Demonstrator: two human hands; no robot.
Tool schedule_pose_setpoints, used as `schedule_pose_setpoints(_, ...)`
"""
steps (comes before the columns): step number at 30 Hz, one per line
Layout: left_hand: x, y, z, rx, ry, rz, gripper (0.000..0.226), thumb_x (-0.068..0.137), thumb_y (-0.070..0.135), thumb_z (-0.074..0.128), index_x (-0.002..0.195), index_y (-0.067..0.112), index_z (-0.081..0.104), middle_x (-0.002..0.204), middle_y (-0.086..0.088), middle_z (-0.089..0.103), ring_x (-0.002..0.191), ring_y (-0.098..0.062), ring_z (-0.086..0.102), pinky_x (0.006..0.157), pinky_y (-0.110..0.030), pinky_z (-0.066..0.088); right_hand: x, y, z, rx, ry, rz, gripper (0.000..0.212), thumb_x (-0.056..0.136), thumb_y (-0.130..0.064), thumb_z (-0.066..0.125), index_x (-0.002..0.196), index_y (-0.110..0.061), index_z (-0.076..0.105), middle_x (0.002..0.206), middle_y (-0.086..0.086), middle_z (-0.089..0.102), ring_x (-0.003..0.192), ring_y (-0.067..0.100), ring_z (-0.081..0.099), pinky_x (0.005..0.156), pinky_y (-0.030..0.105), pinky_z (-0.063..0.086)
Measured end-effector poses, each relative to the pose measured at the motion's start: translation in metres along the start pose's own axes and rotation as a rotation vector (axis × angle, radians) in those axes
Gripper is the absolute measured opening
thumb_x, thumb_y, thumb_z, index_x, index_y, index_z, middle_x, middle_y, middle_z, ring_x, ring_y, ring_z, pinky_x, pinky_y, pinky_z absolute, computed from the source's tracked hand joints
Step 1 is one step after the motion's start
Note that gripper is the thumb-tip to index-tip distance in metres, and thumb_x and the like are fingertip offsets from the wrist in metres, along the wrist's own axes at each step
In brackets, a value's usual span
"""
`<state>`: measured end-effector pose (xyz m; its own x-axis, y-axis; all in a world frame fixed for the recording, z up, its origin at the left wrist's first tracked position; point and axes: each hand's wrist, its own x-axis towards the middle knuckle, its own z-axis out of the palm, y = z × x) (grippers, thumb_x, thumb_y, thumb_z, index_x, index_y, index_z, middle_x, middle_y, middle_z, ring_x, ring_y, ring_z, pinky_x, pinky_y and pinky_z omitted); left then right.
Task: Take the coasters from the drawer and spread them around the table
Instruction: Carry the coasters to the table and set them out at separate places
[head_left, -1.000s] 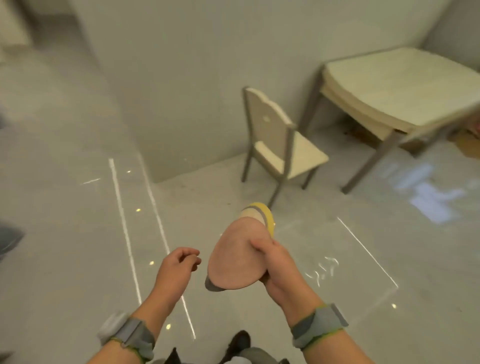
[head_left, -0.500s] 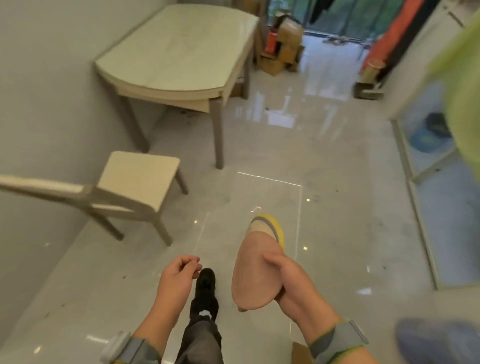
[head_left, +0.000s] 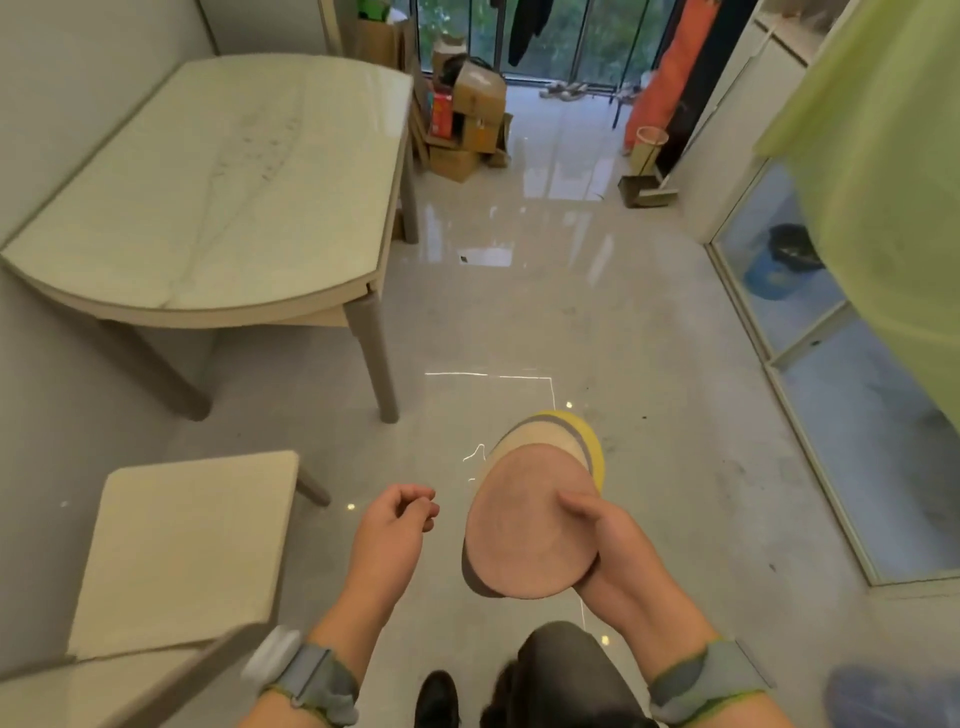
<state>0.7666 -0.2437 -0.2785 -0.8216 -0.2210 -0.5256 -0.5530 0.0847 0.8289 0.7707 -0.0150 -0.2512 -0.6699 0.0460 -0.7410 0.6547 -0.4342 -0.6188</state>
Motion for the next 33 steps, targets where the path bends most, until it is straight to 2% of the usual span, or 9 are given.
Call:
schedule_pose_setpoints(4,0.075,0.029,0.011,0.016,-0.014,-0.028,0.018,0.102,0.011,0.055,0.105,0.017,0.072,0.1,-0.004,0.076,0.094,-0.02,0.069,0.077,-0.03,0.049,0.066,-0.05,0.02,0.054,0.036,-0.005,0.032,0.094,-0.018,0.066,0.123,-0.003,0.068,0.111,0.019,0.08,0.112,0.039,0.071,0.089,0.047,0.057)
schedule_pose_setpoints(10,0.2,0.083,0.04,0.034,0.033,-0.059,0.019,0.1,0.007,0.055,0.1,0.015,0.072,0.098,-0.007,0.076,0.089,-0.023,0.067,0.082,-0.033,0.05,0.191,-0.14,0.029,0.111,0.082,0.017,0.041,0.094,-0.021,0.064,0.13,-0.003,0.065,0.119,0.022,0.077,0.115,0.042,0.069,0.103,0.055,0.053)
schedule_pose_setpoints(14,0.29,0.167,0.063,0.053,0.061,-0.042,0.018,0.1,0.003,0.056,0.099,0.011,0.072,0.097,-0.011,0.076,0.089,-0.025,0.068,0.08,-0.03,0.051,0.27,-0.231,0.066,0.083,0.077,0.038,0.044,0.092,-0.021,0.068,0.132,-0.005,0.064,0.123,0.023,0.075,0.117,0.044,0.067,0.096,0.054,0.056)
schedule_pose_setpoints(17,0.361,0.24,0.074,0.068,0.068,0.034,0.016,0.1,0.005,0.058,0.1,0.014,0.071,0.1,-0.011,0.076,0.097,-0.027,0.071,0.079,-0.026,0.05,0.332,-0.31,0.117,0.04,-0.008,0.051,0.041,0.093,-0.02,0.067,0.13,-0.004,0.065,0.118,0.023,0.077,0.114,0.044,0.068,0.085,0.049,0.058)
schedule_pose_setpoints(20,0.418,0.295,0.073,0.055,0.105,0.048,0.016,0.101,0.009,0.059,0.102,0.021,0.07,0.103,-0.005,0.075,0.099,-0.02,0.071,0.082,-0.027,0.051,0.38,-0.371,0.181,-0.023,-0.054,0.047,0.038,0.095,-0.018,0.064,0.129,-0.003,0.066,0.117,0.021,0.078,0.113,0.041,0.07,0.089,0.048,0.057)
schedule_pose_setpoints(25,0.506,0.335,0.052,-0.027,0.208,0.009,0.017,0.101,0.009,0.058,0.104,0.021,0.069,0.104,-0.001,0.074,0.099,-0.018,0.07,0.084,-0.03,0.053,0.453,-0.426,0.274,-0.104,-0.193,0.086,0.035,0.094,-0.019,0.065,0.126,-0.005,0.068,0.114,0.019,0.079,0.112,0.04,0.07,0.092,0.049,0.057)
schedule_pose_setpoints(27,0.561,0.346,0.038,-0.062,0.245,-0.004,0.017,0.101,0.009,0.057,0.107,0.019,0.069,0.104,0.0,0.074,0.099,-0.018,0.07,0.085,-0.031,0.053,0.498,-0.447,0.319,-0.17,-0.196,0.093,0.038,0.093,-0.02,0.066,0.128,-0.005,0.068,0.117,0.021,0.078,0.115,0.042,0.069,0.094,0.05,0.057)
schedule_pose_setpoints(30,0.636,0.37,0.008,-0.108,0.291,-0.028,0.017,0.101,0.011,0.058,0.107,0.02,0.07,0.104,0.001,0.075,0.1,-0.019,0.071,0.084,-0.032,0.052,0.551,-0.478,0.391,-0.244,-0.203,0.112,0.044,0.092,-0.022,0.066,0.132,-0.004,0.066,0.121,0.022,0.076,0.117,0.042,0.069,0.088,0.047,0.058)
schedule_pose_setpoints(33,0.689,0.39,-0.023,-0.17,0.355,-0.063,0.017,0.099,0.01,0.06,0.102,0.023,0.071,0.102,0.0,0.075,0.098,-0.02,0.072,0.081,-0.032,0.051,0.591,-0.508,0.457,-0.324,-0.243,0.165,0.048,0.091,-0.023,0.067,0.135,-0.006,0.064,0.125,0.022,0.075,0.121,0.043,0.068,0.103,0.054,0.054)
